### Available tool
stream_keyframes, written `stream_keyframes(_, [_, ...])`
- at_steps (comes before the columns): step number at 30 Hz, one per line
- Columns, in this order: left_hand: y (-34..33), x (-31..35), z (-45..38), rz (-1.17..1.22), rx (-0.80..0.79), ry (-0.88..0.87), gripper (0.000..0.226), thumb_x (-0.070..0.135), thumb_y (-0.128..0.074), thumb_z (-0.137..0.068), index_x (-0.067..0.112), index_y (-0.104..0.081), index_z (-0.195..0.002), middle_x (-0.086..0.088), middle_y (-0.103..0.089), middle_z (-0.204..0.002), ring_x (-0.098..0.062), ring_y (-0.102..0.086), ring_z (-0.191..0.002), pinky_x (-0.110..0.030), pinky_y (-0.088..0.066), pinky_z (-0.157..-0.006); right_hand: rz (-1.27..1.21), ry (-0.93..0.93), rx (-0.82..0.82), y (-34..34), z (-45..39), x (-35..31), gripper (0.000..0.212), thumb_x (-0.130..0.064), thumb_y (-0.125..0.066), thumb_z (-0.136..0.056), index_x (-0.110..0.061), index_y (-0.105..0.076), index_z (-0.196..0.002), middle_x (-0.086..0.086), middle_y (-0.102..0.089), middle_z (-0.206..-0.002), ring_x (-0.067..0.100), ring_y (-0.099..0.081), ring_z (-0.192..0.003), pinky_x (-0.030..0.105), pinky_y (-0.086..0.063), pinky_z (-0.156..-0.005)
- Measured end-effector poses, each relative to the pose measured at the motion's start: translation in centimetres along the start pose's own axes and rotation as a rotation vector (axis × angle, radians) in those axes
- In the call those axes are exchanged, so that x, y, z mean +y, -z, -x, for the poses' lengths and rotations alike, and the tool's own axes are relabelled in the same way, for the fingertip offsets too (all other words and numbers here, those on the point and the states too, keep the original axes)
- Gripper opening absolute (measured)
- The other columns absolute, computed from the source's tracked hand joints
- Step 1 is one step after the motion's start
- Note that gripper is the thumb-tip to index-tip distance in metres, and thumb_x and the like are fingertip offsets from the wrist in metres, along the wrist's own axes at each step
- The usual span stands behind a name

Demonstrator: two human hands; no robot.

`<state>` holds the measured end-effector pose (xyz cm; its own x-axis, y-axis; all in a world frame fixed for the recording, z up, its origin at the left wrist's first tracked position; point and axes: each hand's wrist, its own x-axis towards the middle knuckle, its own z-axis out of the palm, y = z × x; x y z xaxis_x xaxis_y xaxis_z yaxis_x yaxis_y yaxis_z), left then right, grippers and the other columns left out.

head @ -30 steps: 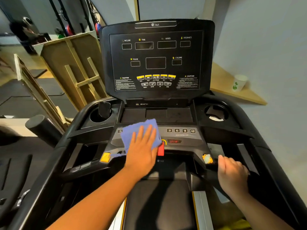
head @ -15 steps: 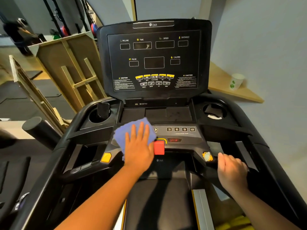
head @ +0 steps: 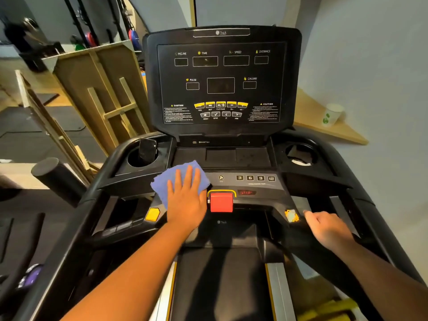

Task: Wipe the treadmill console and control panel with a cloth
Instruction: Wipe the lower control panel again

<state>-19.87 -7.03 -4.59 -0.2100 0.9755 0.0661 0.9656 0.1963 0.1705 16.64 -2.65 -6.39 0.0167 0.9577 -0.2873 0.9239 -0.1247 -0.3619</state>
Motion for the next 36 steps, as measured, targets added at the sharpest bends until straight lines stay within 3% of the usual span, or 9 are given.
stream_keyframes(5, [-0.9,6.8,0.2,-0.049,-0.11,-0.355,0.074,0.049,-0.005,-0.098,0.024,-0.004,-0.167,0.0,0.004,-0.175,-0.034,0.008,-0.161,-0.059,-0.003,-0.129,0.042,0.019,-0.036,-0.1,-0.4,0.2,0.05,-0.04,-0.029,-0.106,-0.015,-0.064,-0.08,0.004,-0.065,-0.071,0.011,-0.063,-0.069,0.027,-0.04,-0.061])
stream_keyframes(9, [-1.4,4.2,0.2,-0.098,-0.097,-0.582,0.069,0.048,-0.02,-0.102,0.025,-0.017,-0.167,0.003,-0.013,-0.174,-0.03,-0.006,-0.161,-0.052,-0.009,-0.129,-0.021,0.016,0.078,-0.4,0.3,0.0,0.058,-0.043,-0.032,-0.105,-0.012,-0.067,-0.071,0.005,-0.064,-0.069,0.015,-0.06,-0.072,0.033,-0.041,-0.07])
stream_keyframes(14, [-0.3,-2.8,-0.7,-0.039,-0.042,-0.313,0.068,0.049,-0.019,-0.099,0.027,-0.018,-0.164,0.005,-0.013,-0.172,-0.025,-0.009,-0.16,-0.058,-0.02,-0.126,0.05,0.037,0.039,-0.4,0.1,0.2,0.058,-0.048,-0.026,-0.103,-0.017,-0.065,-0.072,-0.001,-0.062,-0.067,0.016,-0.062,-0.073,0.034,-0.044,-0.072])
stream_keyframes(18, [-0.2,2.3,-2.5,-0.009,-0.012,-0.145,0.077,0.052,-0.012,-0.097,0.02,-0.019,-0.166,-0.003,-0.014,-0.174,-0.035,-0.008,-0.161,-0.057,-0.011,-0.128,0.18,0.115,0.125,-0.1,0.1,0.2,0.056,-0.05,-0.021,-0.102,-0.018,-0.051,-0.068,-0.002,-0.052,-0.062,0.024,-0.055,-0.065,0.039,-0.045,-0.064])
stream_keyframes(23, [-1.6,10.9,-1.8,-0.073,-0.113,-0.52,0.076,0.051,-0.009,-0.097,0.021,-0.011,-0.167,-0.001,-0.006,-0.175,-0.036,0.003,-0.161,-0.059,-0.007,-0.128,0.207,0.13,0.137,-1.1,-0.1,0.9,0.04,-0.04,-0.03,-0.104,-0.017,-0.062,-0.103,-0.001,-0.068,-0.088,0.019,-0.066,-0.088,0.034,-0.048,-0.076])
stream_keyframes(26, [-1.8,9.6,-1.4,-0.162,-0.154,-0.821,0.07,0.051,-0.016,-0.102,0.025,-0.008,-0.167,0.001,-0.002,-0.175,-0.029,0.007,-0.161,-0.049,0.005,-0.129,-0.03,0.032,0.083,-0.8,-0.2,0.6,0.053,-0.044,-0.032,-0.104,-0.017,-0.068,-0.077,-0.002,-0.067,-0.069,0.012,-0.065,-0.072,0.033,-0.042,-0.07])
stream_keyframes(28, [-1.4,6.3,-2.2,-0.154,-0.16,-0.893,0.068,0.048,-0.023,-0.104,0.026,-0.012,-0.167,0.003,-0.005,-0.175,-0.026,0.004,-0.161,-0.047,0.003,-0.13,0.038,0.111,0.095,-0.7,0.0,0.8,0.029,-0.039,-0.059,-0.094,-0.014,-0.069,-0.084,0.004,-0.068,-0.068,0.017,-0.066,-0.065,0.033,-0.049,-0.063])
stream_keyframes(31, [-0.6,3.1,-3.2,-0.117,-0.139,-0.734,0.066,0.049,-0.021,-0.105,0.028,-0.012,-0.167,0.007,-0.003,-0.174,-0.023,0.003,-0.162,-0.047,-0.002,-0.131,0.016,0.084,0.019,-1.3,-0.4,1.7,0.048,-0.024,-0.094,-0.056,-0.007,-0.071,-0.095,0.011,-0.063,-0.06,0.028,-0.062,-0.048,0.039,-0.05,-0.043])
stream_keyframes(36, [-0.7,10.0,-2.9,-0.024,-0.152,-0.466,0.081,0.057,0.0,-0.092,0.026,-0.007,-0.167,0.005,0.0,-0.175,-0.029,0.008,-0.161,-0.055,-0.003,-0.129,0.062,0.123,0.12,-1.3,-0.5,1.3,0.047,-0.034,-0.091,-0.063,-0.008,-0.07,-0.096,0.01,-0.061,-0.059,0.027,-0.06,-0.047,0.039,-0.051,-0.042])
